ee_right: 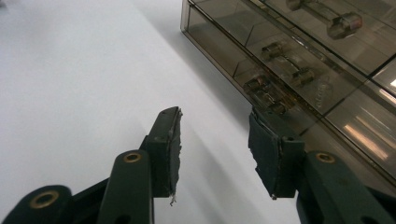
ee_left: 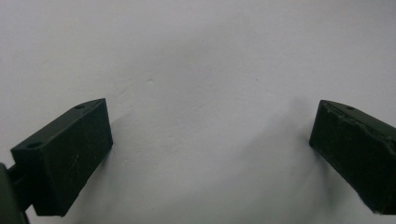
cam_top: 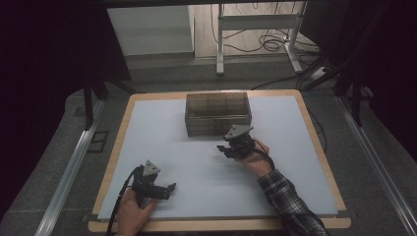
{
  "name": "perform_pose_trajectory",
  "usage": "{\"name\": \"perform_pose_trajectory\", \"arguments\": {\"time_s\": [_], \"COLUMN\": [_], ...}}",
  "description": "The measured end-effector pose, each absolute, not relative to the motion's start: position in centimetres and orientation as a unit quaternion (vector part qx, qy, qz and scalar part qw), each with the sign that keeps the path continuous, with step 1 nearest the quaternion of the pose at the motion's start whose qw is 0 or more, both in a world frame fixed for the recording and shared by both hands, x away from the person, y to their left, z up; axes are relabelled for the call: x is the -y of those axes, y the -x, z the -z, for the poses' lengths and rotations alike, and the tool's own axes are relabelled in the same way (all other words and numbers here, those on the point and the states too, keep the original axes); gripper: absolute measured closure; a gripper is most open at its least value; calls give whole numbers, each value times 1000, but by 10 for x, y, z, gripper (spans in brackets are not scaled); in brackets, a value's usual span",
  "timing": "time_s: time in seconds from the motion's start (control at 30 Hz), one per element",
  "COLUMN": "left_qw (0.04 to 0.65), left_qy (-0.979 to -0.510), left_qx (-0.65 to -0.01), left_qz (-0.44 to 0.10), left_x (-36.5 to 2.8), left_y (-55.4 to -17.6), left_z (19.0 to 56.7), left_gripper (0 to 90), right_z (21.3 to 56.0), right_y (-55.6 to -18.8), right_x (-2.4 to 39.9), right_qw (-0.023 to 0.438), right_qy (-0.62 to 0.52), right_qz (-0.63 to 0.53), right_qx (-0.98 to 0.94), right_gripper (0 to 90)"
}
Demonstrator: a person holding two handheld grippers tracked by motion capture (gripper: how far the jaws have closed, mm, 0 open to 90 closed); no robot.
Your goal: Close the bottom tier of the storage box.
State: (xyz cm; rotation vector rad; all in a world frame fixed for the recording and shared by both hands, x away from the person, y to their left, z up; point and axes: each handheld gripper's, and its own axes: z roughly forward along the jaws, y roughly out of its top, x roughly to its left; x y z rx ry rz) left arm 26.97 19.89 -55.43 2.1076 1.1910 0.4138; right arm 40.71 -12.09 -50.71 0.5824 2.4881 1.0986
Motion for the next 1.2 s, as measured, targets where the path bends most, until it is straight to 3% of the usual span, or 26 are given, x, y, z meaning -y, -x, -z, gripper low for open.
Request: {"name": "perform_pose_trajectory", "arguments": {"time_s": [1.2], "left_qw": [336], "left_qy": [-808], "left_qx": [-457], "left_qz": [-159], "left_x": [-199], "left_y": [-270], "left_z": [554], "left_gripper": [0], "right_z": [505], "right_y": [-389], "right_x": [118], "right_qw": [149], "right_qy": [-199], "right_qz": [-393], "right_qx": [-885], "right_gripper": [235]}}
